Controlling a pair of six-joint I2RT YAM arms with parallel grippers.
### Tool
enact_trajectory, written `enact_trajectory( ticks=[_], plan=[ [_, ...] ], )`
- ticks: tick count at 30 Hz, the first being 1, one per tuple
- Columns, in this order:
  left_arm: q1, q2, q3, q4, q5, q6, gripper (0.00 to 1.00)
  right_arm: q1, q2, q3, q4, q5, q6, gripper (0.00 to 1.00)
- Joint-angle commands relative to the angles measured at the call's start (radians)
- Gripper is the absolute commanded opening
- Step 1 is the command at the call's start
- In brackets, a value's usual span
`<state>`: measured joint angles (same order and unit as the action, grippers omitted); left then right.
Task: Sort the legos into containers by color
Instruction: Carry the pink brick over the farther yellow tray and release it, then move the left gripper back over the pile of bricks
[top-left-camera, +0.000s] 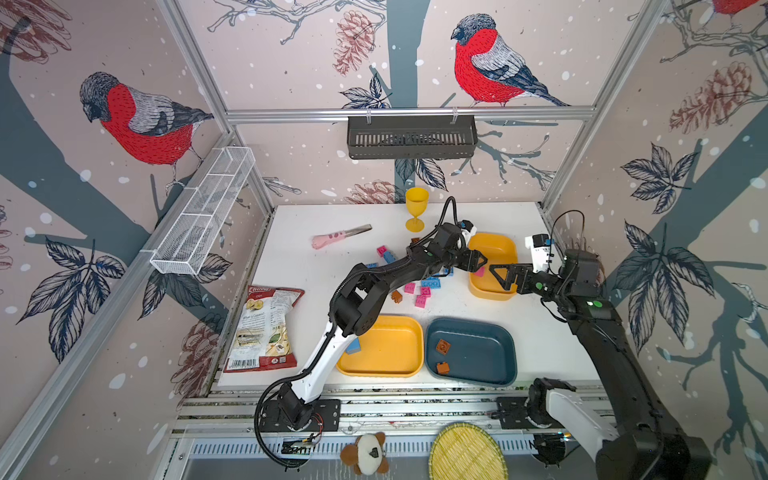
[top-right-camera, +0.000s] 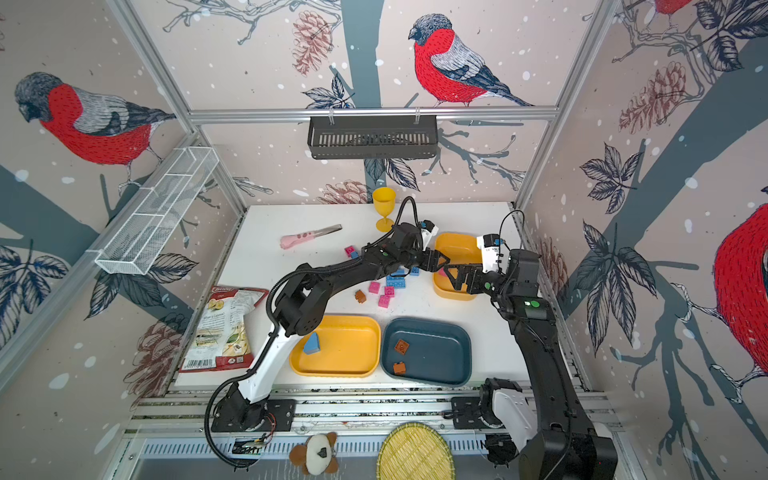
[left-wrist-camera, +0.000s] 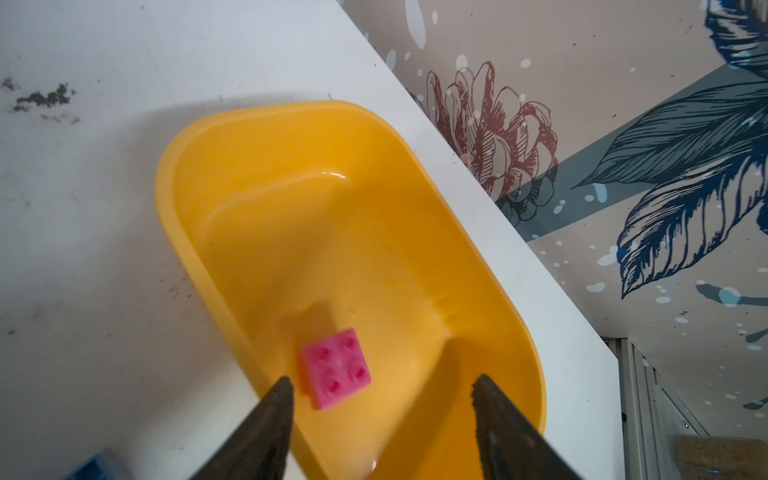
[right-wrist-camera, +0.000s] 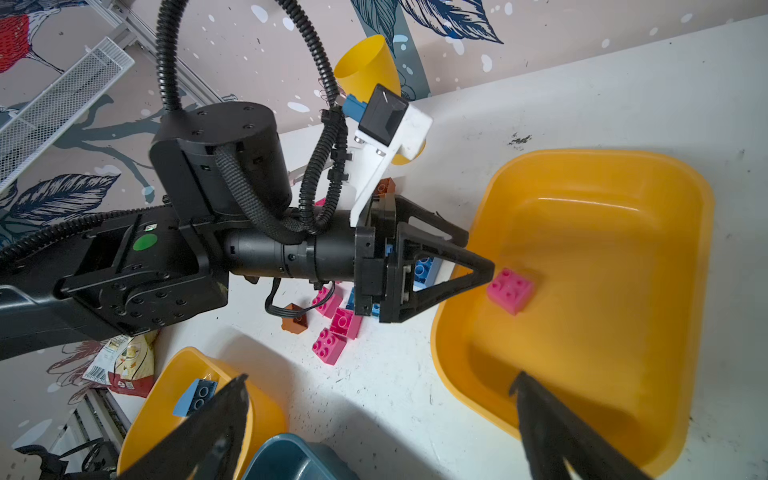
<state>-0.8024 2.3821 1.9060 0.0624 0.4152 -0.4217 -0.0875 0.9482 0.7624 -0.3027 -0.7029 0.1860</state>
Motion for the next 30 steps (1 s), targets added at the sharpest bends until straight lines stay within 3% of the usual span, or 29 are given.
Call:
enact_trajectory(
  ticks=[1, 7, 13, 17, 21, 25, 30],
  plan=[
    [-0.003, -0.076, -0.039, 0.061, -0.01, 0.038, 0.78, -0.001, -0.002, -0.009, 0.03, -0.018, 0.011, 0.99],
    [0.023, -0.253, -0.181, -0.112, -0.078, 0.16, 0.79, 0.004, 0.003, -0.016, 0.047, -0.04, 0.018, 0.99],
    [0.109, -0.46, -0.391, -0.314, -0.186, 0.303, 0.78, 0.061, 0.013, -0.022, 0.071, -0.055, 0.026, 0.99],
    [0.181, -0.55, -0.503, -0.431, -0.247, 0.498, 0.77, 0.117, 0.028, -0.02, 0.089, -0.037, 0.028, 0.99],
    [0.244, -0.578, -0.536, -0.553, -0.356, 0.649, 0.77, 0.171, 0.044, -0.012, 0.1, -0.018, 0.026, 1.0],
    [0.308, -0.588, -0.594, -0.511, -0.413, 0.754, 0.77, 0.202, 0.059, -0.008, 0.105, -0.003, 0.026, 0.99],
    [0.352, -0.502, -0.567, -0.535, -0.491, 0.851, 0.77, 0.203, 0.058, -0.002, 0.094, 0.003, 0.016, 0.99]
  ],
)
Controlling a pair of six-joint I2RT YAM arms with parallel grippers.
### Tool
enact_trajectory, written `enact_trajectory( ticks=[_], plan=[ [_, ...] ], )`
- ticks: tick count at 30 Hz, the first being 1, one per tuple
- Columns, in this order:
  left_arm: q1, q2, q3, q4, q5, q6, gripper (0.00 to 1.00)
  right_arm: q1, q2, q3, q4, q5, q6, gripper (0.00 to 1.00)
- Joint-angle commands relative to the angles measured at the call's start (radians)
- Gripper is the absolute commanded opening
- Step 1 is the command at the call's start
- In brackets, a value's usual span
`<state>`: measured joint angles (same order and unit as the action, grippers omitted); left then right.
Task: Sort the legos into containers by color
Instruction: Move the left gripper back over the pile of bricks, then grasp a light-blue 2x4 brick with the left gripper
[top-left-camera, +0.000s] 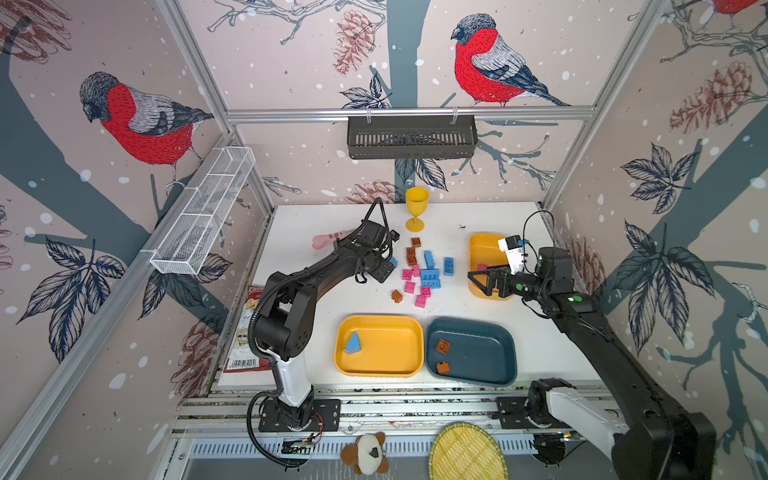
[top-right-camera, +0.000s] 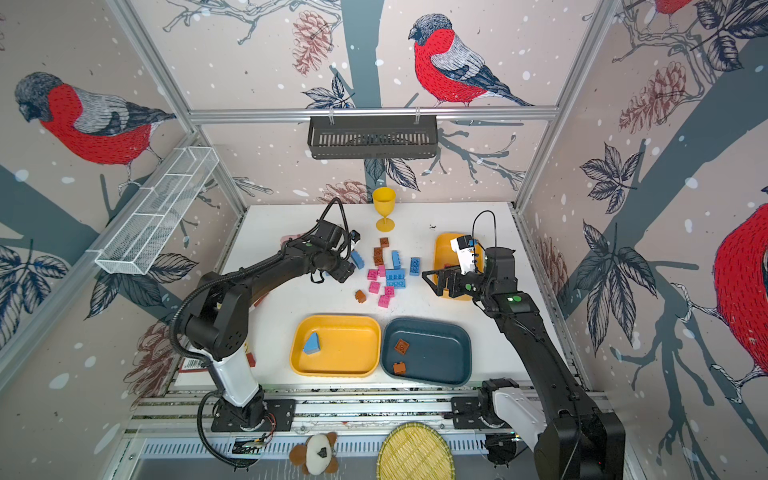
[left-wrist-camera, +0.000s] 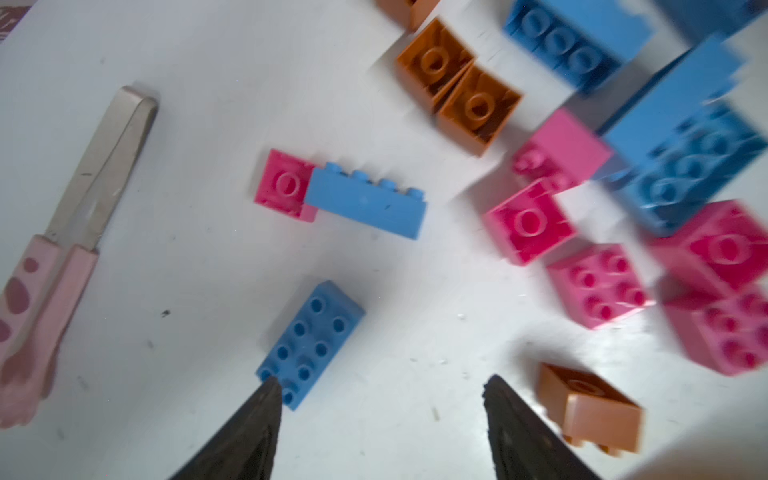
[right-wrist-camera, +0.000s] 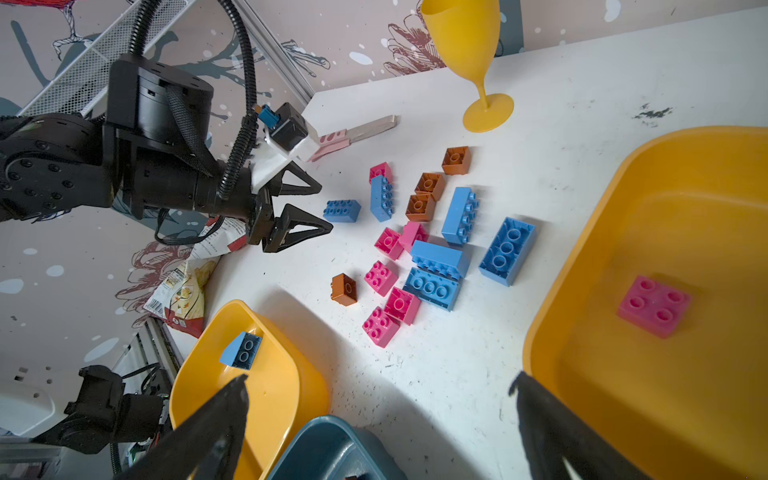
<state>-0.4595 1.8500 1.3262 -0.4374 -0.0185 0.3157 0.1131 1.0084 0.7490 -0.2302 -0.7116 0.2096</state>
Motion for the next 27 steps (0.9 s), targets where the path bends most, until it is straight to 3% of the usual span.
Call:
enact_trajectory(
  ticks=[1, 10, 14, 16, 22, 27],
  plan=[
    [0.011, 0.041, 0.01, -0.024, -0.071, 0.127, 0.76, 0.002, -0.004, 0.012, 0.019, 0.013, -0.008, 0.99],
    [0.049, 0.149, 0.047, -0.026, -0.159, 0.186, 0.75, -0.001, -0.012, 0.005, 0.015, 0.015, -0.008, 0.99],
    [0.063, 0.164, 0.054, -0.031, -0.146, 0.192, 0.72, -0.002, -0.014, 0.006, 0.014, 0.009, -0.011, 0.99],
    [0.065, 0.169, 0.055, -0.032, -0.133, 0.194, 0.67, -0.003, -0.01, 0.008, 0.012, 0.006, -0.013, 0.99],
    [0.069, 0.184, 0.072, -0.074, -0.092, 0.193, 0.31, -0.006, -0.003, 0.012, 0.017, 0.0, -0.014, 0.99],
    [0.07, 0.148, 0.128, -0.137, -0.015, 0.151, 0.26, -0.007, 0.002, 0.009, 0.022, -0.001, -0.014, 0.99]
  ],
)
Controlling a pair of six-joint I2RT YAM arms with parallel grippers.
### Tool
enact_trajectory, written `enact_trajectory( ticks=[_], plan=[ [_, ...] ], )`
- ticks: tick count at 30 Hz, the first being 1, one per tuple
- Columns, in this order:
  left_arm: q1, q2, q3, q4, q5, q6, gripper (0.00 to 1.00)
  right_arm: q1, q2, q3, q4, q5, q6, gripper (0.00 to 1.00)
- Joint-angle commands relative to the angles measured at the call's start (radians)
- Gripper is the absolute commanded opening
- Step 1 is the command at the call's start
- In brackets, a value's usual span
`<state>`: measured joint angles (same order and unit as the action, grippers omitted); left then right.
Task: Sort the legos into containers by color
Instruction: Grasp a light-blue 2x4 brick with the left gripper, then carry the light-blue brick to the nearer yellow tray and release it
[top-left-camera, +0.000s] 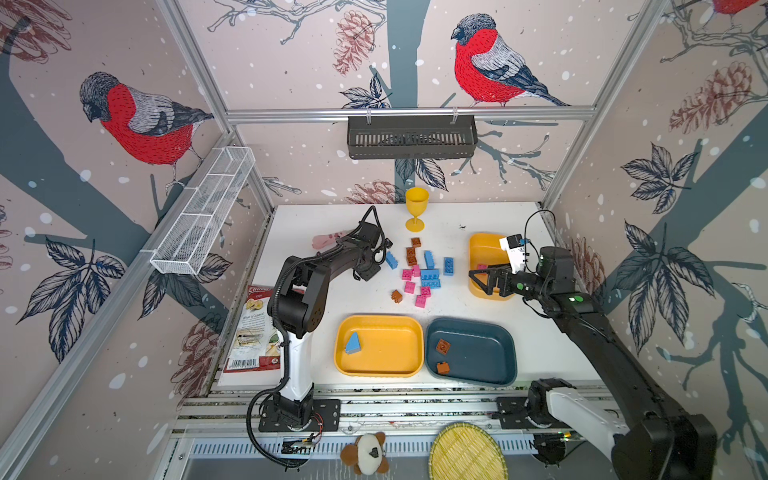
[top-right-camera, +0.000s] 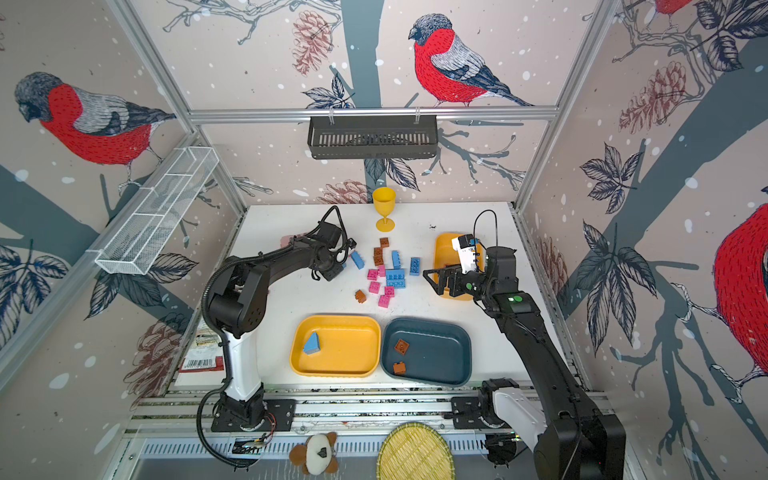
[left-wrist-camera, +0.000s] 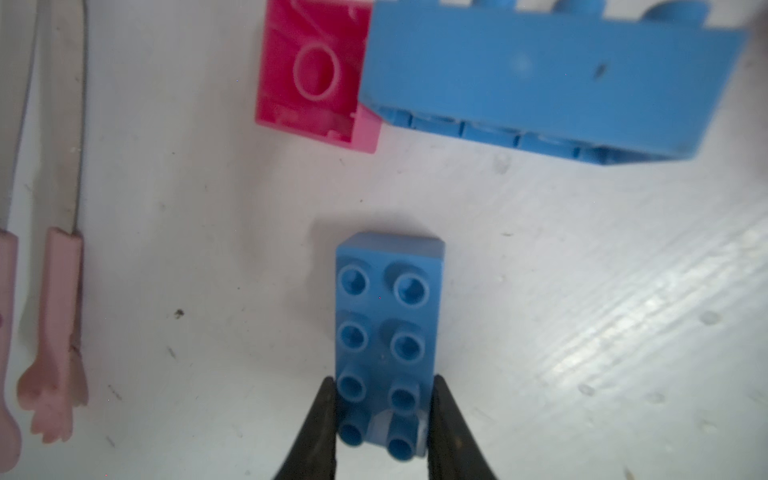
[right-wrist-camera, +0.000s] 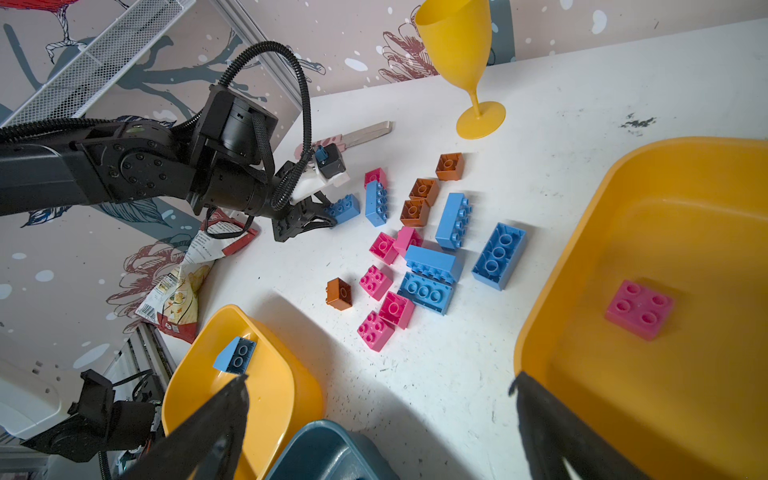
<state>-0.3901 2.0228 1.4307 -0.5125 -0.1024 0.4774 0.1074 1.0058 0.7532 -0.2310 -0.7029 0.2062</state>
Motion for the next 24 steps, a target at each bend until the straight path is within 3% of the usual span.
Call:
enact_trajectory(
  ticks=[1, 10, 16, 24],
  plan=[
    [0.0, -0.041, 0.032, -0.072, 0.097, -0.024, 0.26, -0.003, 0.006, 0.005, 0.027, -0.012, -0.011, 0.99],
    [-0.031, -0.23, 0.036, -0.23, 0.273, -0.222, 0.26, -0.006, 0.029, 0.011, 0.046, -0.031, -0.013, 0.99],
    [-0.162, -0.438, -0.099, -0.294, 0.274, -0.403, 0.28, -0.006, 0.045, 0.015, 0.052, -0.046, -0.021, 1.0],
    [-0.27, -0.721, -0.333, -0.373, 0.269, -0.703, 0.28, -0.003, 0.065, 0.015, 0.063, -0.07, -0.021, 0.99]
  ],
)
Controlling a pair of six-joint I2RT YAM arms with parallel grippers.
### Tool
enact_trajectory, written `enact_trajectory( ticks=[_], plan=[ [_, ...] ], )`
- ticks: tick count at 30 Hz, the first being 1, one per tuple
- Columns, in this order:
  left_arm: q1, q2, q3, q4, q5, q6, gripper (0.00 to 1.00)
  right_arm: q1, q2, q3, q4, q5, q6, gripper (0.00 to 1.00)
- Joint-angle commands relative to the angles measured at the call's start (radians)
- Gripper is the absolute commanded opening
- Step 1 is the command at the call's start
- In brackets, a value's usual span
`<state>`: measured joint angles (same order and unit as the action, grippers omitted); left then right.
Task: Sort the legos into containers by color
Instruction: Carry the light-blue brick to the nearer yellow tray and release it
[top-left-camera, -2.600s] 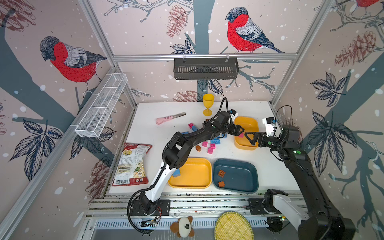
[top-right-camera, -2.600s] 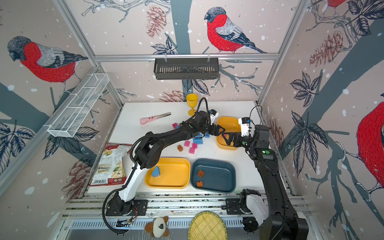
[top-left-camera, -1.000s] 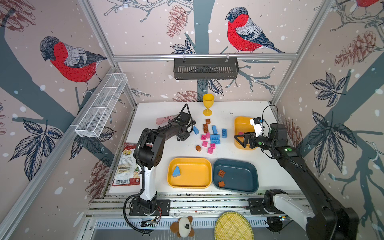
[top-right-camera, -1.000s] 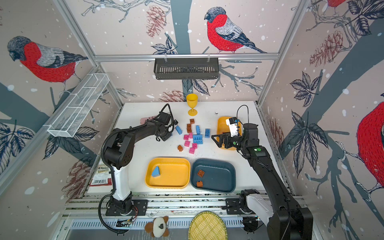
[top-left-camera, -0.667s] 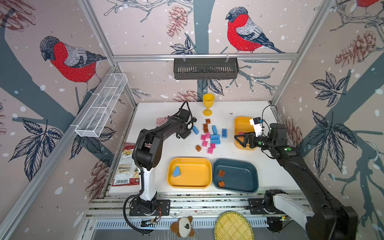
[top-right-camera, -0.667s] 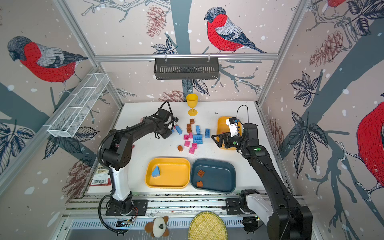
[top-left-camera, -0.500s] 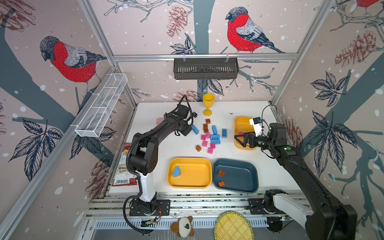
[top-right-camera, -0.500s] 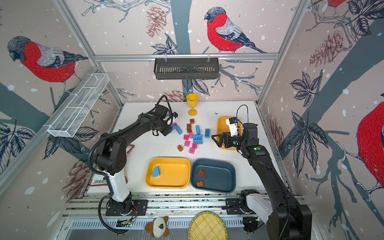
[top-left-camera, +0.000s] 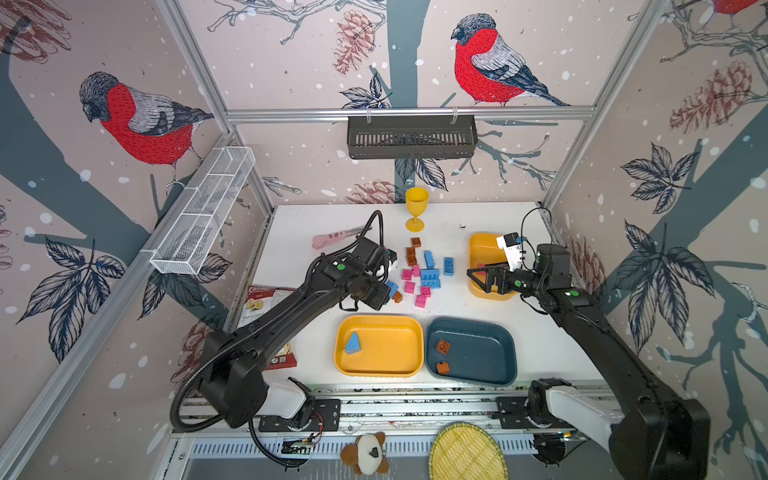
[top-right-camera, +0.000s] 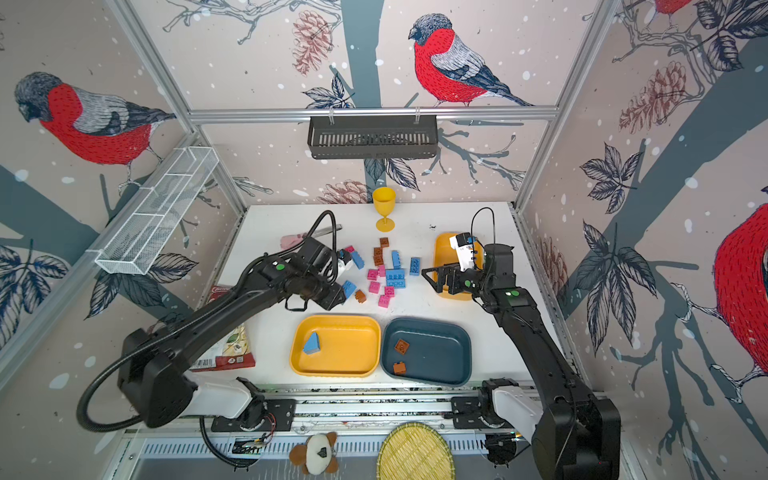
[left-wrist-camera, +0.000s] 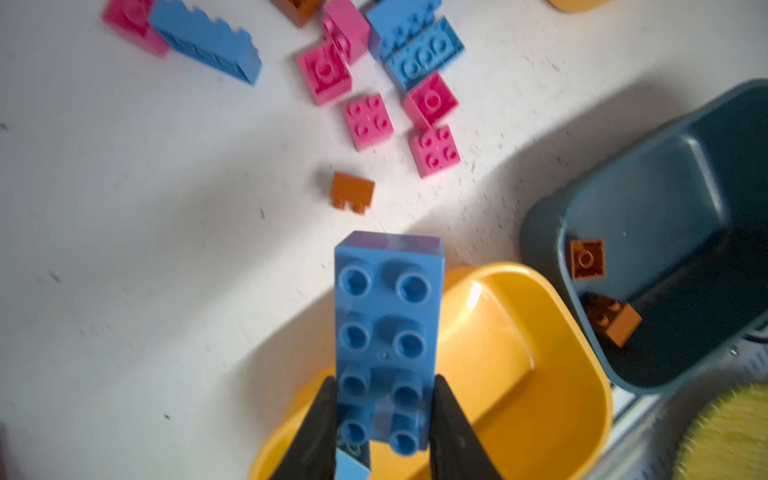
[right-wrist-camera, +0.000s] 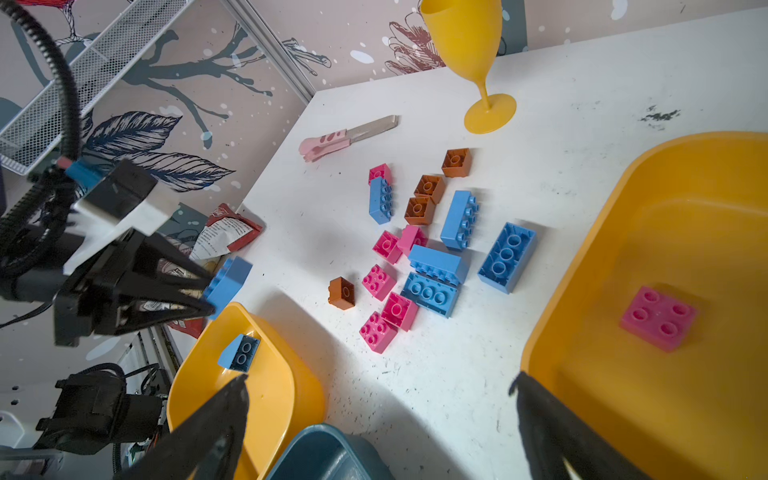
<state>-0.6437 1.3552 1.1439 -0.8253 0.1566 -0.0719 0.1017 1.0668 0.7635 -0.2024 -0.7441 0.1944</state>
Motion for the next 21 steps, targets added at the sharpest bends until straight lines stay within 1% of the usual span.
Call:
enact_trajectory(
  ticks=[1, 5, 9, 10, 13, 15, 16, 19, 21],
  plan=[
    [-0.026, -0.084, -0.08, -0.057, 0.017, -0.196, 0.28, 0.005, 0.007, 0.003, 0.041, -0.032, -0.007, 0.99],
    [-0.042, -0.161, -0.201, -0.046, 0.033, -0.309, 0.28, 0.017, 0.019, 0.004, 0.047, -0.035, -0.004, 1.0],
    [-0.043, -0.178, -0.284, -0.025, 0.023, -0.344, 0.3, 0.031, 0.027, 0.006, 0.046, -0.034, -0.006, 0.99],
    [-0.043, -0.169, -0.293, -0.022, 0.021, -0.344, 0.33, 0.033, 0.028, 0.007, 0.044, -0.035, -0.006, 0.99],
    [-0.043, -0.138, -0.294, -0.022, 0.014, -0.334, 0.53, 0.035, 0.022, 0.005, 0.041, -0.032, -0.008, 0.99],
    [-0.042, -0.127, -0.273, -0.026, -0.007, -0.324, 0.64, 0.037, 0.016, 0.006, 0.038, -0.028, -0.009, 0.99],
    [-0.041, -0.122, -0.255, -0.033, -0.028, -0.323, 0.67, 0.035, 0.012, 0.006, 0.037, -0.024, -0.011, 0.99],
    [-0.039, -0.093, -0.187, -0.043, -0.094, -0.309, 0.7, 0.035, 0.004, 0.003, 0.036, -0.019, -0.01, 0.99],
    [-0.031, -0.068, -0.152, -0.011, -0.118, -0.299, 0.71, 0.032, 0.004, 0.002, 0.037, -0.018, -0.009, 1.0]
  ],
)
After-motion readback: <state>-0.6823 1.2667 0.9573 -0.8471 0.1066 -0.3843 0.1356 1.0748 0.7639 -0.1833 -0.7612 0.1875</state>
